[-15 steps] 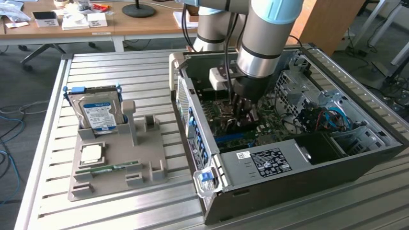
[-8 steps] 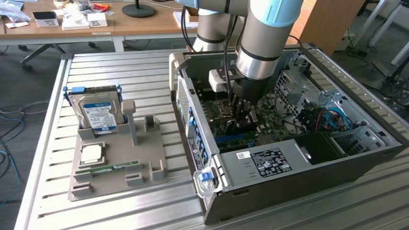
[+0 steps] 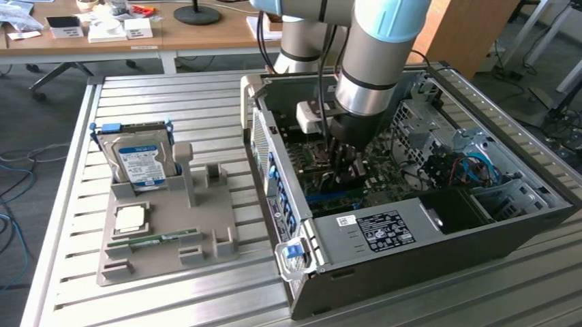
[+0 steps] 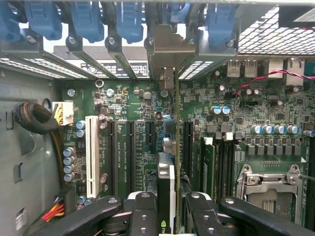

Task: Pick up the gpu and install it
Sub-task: 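Insert the gpu into the slot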

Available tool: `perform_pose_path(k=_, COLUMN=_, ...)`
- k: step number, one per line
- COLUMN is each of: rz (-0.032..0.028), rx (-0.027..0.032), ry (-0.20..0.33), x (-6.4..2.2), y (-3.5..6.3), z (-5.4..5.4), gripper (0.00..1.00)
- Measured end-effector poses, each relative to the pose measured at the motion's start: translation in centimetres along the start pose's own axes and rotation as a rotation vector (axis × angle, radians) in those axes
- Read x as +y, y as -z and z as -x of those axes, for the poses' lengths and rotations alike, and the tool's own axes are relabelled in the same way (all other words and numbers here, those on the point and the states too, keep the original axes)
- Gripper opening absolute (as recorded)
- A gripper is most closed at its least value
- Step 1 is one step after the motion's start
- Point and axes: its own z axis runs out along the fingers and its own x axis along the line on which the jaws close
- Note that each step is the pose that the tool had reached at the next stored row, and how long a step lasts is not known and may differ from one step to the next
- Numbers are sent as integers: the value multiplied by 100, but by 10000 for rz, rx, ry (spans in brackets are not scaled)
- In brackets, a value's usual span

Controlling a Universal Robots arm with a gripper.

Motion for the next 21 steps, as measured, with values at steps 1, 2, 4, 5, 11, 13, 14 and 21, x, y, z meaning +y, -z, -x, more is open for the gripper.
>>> perform_pose_path(k=1, rz=0, rx=2, ry=-8, x=1, y=-2, z=0, gripper=27)
perform_pose_path(k=2, rz=0, rx=1, ry=-14, x=1, y=-5, z=0, gripper=27)
perform_pose_path(k=4, rz=-1, rx=0, ry=-19, x=4, y=-9, z=0, gripper=27)
perform_pose_path(k=5, rz=-2, rx=0, ry=-19, x=5, y=-12, z=0, gripper=27)
perform_pose_path(k=11, rz=1, rx=5, ry=-25, x=17, y=-31, z=-1, gripper=27)
perform_pose_path(k=13, rz=0, rx=2, ry=-25, x=17, y=-34, z=-1, gripper=27)
perform_pose_path(k=14, rz=0, rx=2, ry=-26, x=17, y=-34, z=-1, gripper=27)
perform_pose_path(k=21, rz=0, rx=1, ry=-78, x=20, y=-41, z=-1, gripper=27)
